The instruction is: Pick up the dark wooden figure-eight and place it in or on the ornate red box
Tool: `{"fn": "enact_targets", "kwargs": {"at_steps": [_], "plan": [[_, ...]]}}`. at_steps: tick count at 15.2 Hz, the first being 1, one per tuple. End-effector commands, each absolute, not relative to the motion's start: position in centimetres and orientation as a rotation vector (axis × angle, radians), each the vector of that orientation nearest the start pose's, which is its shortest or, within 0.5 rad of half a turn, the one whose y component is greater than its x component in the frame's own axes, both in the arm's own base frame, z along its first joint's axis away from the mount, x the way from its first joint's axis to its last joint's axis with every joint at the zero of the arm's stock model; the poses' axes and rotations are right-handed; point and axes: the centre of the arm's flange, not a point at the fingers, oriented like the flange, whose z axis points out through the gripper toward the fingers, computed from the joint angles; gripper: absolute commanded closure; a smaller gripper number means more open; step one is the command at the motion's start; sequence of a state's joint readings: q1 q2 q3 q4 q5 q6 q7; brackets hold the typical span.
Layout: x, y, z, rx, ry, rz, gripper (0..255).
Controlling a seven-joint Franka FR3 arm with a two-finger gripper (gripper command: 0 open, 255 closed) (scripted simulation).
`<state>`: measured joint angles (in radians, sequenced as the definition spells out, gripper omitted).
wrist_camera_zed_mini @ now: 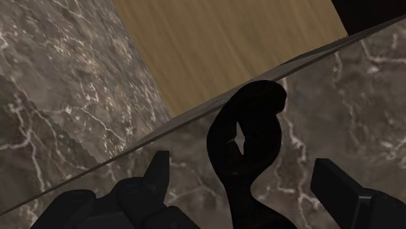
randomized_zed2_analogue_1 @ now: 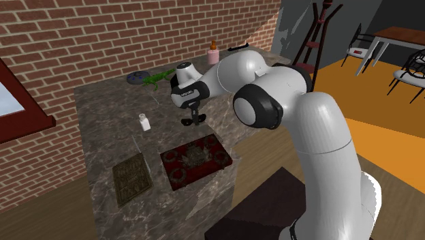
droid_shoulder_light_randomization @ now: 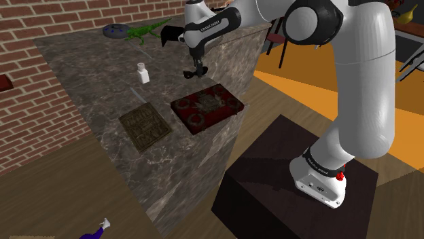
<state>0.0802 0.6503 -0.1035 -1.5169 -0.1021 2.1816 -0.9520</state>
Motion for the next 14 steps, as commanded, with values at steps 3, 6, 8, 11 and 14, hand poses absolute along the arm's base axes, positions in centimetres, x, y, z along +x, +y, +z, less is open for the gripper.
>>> {"fn": "enact_targets", "kwargs": {"at_steps": [3, 6, 8, 11, 14], "plan": [[71.09, -0.86, 28.3, -2.87, -1.583, 0.088, 0], [71.09, -0.86, 28.3, -2.87, -1.583, 0.088, 255], [71.09, -0.86, 28.3, -2.87, -1.583, 0.088, 255], [71.09, -0.86, 28.3, -2.87, -1.583, 0.088, 255], [71.09, -0.86, 28.3, -2.87, -1.583, 0.088, 255]]}}
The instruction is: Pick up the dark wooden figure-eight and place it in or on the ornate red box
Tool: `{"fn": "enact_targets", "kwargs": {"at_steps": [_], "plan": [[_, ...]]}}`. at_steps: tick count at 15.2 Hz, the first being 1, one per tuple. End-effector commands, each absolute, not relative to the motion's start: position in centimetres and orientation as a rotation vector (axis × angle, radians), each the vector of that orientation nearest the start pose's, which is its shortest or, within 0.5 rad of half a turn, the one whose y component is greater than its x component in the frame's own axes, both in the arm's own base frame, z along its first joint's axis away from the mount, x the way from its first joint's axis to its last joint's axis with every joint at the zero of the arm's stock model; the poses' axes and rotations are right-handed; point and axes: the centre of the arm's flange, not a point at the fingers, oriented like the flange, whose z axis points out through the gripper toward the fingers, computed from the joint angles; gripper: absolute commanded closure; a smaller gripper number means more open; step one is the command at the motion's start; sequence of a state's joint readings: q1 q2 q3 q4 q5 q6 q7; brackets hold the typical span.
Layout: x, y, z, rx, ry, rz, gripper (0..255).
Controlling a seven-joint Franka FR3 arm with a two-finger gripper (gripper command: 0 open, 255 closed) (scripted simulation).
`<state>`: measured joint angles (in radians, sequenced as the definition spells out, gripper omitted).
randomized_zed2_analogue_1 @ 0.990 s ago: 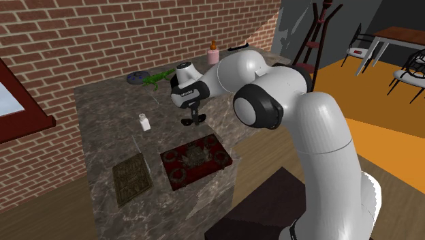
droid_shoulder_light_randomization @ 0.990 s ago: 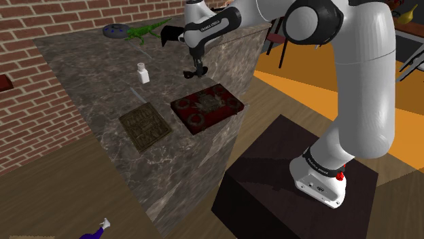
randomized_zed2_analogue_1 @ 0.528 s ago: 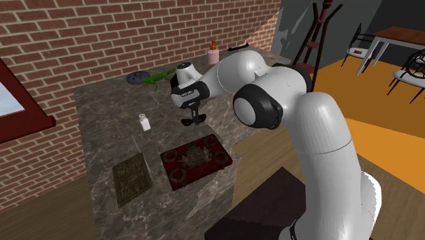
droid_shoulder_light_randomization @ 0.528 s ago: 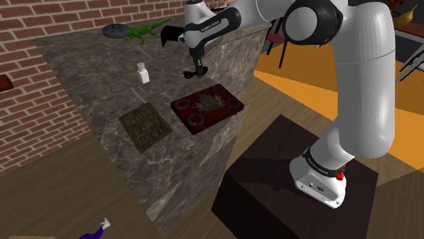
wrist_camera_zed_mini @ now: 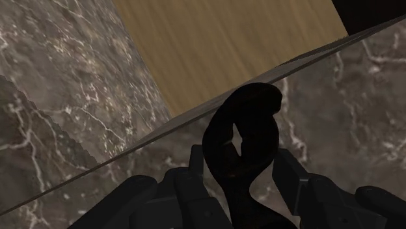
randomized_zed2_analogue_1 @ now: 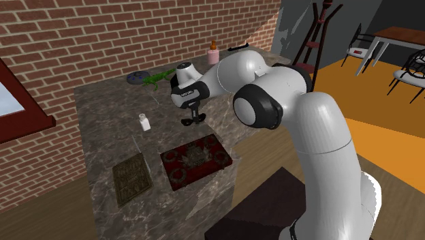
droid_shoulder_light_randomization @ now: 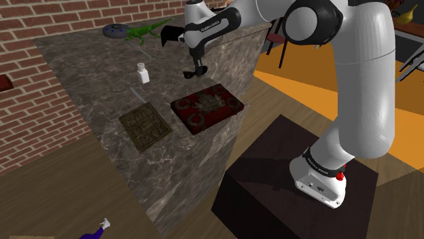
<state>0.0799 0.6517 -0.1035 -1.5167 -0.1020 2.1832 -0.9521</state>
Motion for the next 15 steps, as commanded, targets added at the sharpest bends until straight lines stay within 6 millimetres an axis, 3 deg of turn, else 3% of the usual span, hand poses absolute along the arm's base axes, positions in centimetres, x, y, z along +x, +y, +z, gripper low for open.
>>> {"fn": "enact_targets", "kwargs": {"at_steps": [1, 15], "plan": [[71.1, -0.9, 28.3, -2.87, -1.583, 0.088, 255], [71.1, -0.9, 35.7, -2.87, -1.583, 0.088, 255]]}}
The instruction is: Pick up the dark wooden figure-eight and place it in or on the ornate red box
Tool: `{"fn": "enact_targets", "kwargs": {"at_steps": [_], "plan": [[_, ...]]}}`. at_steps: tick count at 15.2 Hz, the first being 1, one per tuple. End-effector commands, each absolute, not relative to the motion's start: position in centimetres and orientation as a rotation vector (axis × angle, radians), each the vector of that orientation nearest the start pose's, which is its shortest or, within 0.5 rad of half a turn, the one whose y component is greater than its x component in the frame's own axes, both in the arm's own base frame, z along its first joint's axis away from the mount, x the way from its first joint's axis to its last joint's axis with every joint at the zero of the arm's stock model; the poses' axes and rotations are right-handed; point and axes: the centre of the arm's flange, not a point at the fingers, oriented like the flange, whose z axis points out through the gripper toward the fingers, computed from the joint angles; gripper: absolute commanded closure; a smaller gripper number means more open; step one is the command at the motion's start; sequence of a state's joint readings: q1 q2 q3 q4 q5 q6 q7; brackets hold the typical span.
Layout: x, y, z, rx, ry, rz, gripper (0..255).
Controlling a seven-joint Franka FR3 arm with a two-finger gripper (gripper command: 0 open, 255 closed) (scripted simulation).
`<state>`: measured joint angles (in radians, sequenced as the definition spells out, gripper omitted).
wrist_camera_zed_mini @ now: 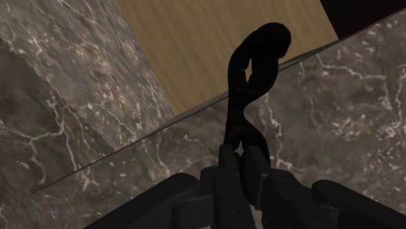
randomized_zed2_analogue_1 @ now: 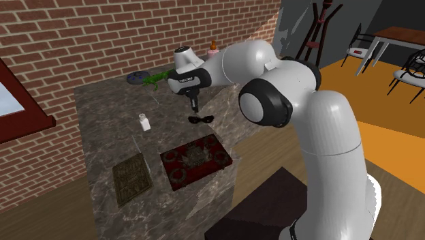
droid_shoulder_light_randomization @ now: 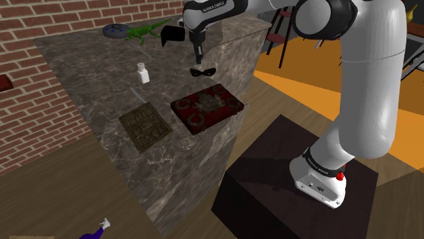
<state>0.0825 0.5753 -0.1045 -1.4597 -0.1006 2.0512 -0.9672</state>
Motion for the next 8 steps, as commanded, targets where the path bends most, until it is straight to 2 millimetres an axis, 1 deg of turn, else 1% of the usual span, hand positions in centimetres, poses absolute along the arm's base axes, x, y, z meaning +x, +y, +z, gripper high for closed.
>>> {"fn": "enact_targets", "kwargs": {"at_steps": [1, 3, 4, 5, 8], "plan": [[71.1, -0.9, 36.2, -2.87, -1.583, 0.088, 255], [71.1, -0.9, 37.3, -2.87, -1.583, 0.088, 255], [71.1, -0.8, 36.7, -2.87, -1.583, 0.088, 255], [71.1, -0.8, 36.7, -2.87, -1.583, 0.088, 0], [72.0, -0.8, 32.7, -2.886, -1.53, 0.264, 0]]}}
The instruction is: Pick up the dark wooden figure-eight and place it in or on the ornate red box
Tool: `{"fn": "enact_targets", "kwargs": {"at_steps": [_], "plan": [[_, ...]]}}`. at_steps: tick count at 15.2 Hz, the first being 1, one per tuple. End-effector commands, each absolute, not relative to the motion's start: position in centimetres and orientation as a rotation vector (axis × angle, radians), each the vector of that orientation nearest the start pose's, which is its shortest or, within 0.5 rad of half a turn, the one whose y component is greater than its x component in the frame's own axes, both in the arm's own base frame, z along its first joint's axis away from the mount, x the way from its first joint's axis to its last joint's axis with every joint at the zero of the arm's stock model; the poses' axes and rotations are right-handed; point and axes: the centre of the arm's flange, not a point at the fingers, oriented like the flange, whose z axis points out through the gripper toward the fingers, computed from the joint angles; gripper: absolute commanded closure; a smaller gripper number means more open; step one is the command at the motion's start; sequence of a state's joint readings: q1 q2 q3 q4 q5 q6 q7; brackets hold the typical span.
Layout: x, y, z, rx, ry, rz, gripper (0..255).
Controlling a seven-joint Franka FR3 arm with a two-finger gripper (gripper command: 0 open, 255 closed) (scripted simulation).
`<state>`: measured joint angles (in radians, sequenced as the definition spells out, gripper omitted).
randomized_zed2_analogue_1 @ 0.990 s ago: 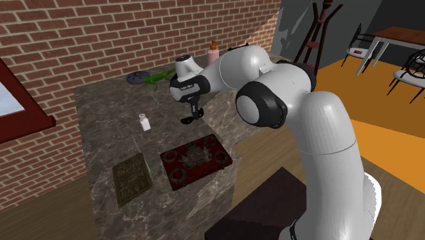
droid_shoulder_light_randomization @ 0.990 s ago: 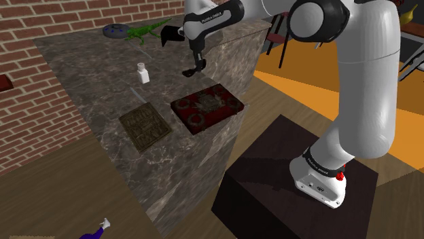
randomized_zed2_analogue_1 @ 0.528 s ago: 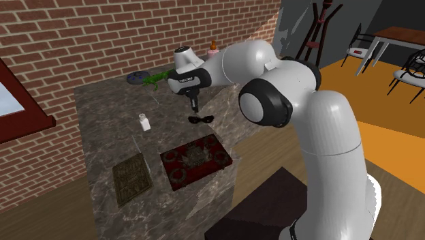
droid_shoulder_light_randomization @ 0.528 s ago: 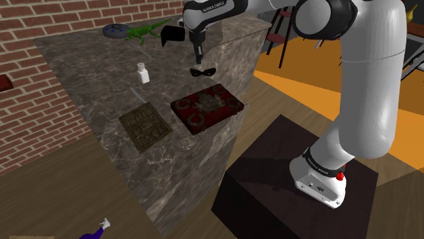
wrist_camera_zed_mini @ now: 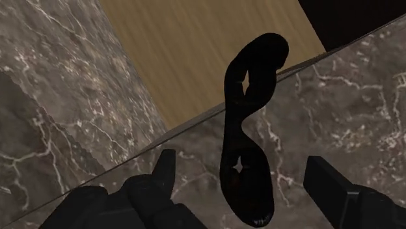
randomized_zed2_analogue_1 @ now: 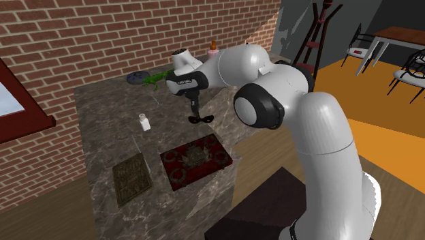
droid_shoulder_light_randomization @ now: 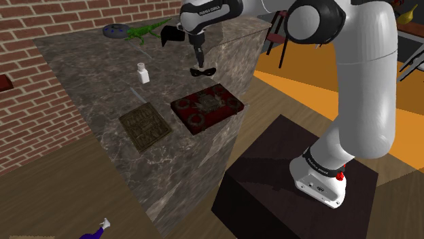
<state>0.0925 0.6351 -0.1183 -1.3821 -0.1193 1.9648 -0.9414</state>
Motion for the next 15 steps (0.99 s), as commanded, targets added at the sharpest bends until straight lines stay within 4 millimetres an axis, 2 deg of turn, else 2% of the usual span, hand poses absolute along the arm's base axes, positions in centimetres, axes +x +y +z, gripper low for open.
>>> {"fn": "enact_targets", "kwargs": {"at_steps": [1, 9, 15], "plan": [[72.3, -0.8, 31.3, -2.889, -1.511, 0.322, 0], [71.8, -1.7, 26.9, -2.89, -1.504, 0.344, 0], [71.8, -1.7, 26.9, -2.89, -1.504, 0.344, 0]]}}
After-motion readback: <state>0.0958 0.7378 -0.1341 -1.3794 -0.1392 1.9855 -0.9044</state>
